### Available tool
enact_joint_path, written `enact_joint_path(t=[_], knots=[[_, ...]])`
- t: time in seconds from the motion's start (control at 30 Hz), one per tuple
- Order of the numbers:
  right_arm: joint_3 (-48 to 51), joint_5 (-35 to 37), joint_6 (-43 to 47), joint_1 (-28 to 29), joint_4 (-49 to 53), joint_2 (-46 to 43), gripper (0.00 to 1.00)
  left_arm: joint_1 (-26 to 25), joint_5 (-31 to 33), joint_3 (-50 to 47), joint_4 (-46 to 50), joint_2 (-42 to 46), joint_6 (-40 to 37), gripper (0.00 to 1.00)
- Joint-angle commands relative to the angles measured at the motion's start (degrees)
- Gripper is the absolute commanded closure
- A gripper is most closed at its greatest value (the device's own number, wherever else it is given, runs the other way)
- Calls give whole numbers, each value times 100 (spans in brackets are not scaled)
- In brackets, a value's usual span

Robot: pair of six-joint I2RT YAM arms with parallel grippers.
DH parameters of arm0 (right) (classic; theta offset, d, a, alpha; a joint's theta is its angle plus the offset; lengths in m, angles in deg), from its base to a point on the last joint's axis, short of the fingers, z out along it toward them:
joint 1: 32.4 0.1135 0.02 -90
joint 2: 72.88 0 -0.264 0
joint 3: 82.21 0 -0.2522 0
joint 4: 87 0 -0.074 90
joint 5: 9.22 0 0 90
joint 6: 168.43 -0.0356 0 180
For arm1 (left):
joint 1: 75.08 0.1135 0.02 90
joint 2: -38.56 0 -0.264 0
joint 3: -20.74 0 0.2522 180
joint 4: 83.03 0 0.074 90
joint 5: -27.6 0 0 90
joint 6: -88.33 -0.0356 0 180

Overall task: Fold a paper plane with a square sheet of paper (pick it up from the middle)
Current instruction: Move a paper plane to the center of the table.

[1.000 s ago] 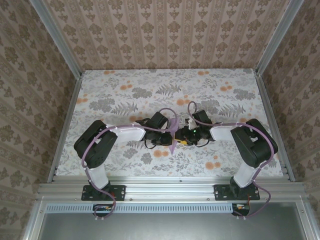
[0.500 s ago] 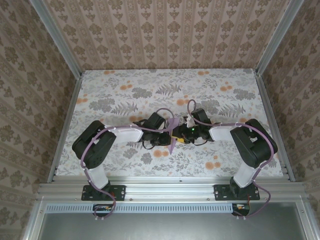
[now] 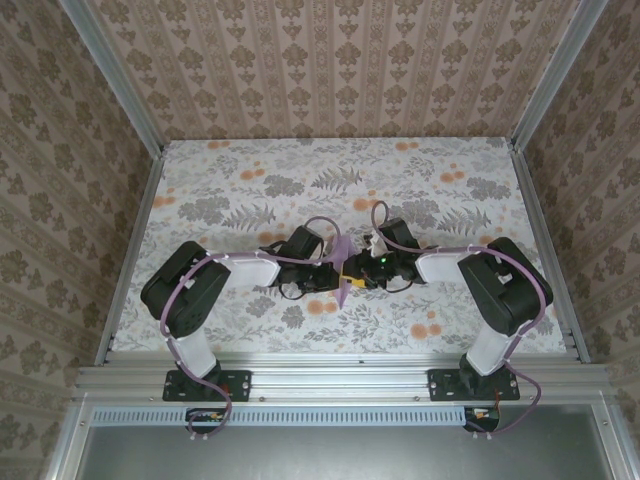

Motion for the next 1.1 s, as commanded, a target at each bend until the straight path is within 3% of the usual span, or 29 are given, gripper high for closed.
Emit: enact_joint_path(t=[0.0,0.77,1.07], knots=[[-169,167,197,73,423,119,67,46,-206,-81,-281,220,203,88],[-697,554,579,266,1201,376,80,146,-559,-357,-959,203,600,85],[-1045,1090,1138,311,2313,128,95,288,-585,-453,-887,277,509,75]])
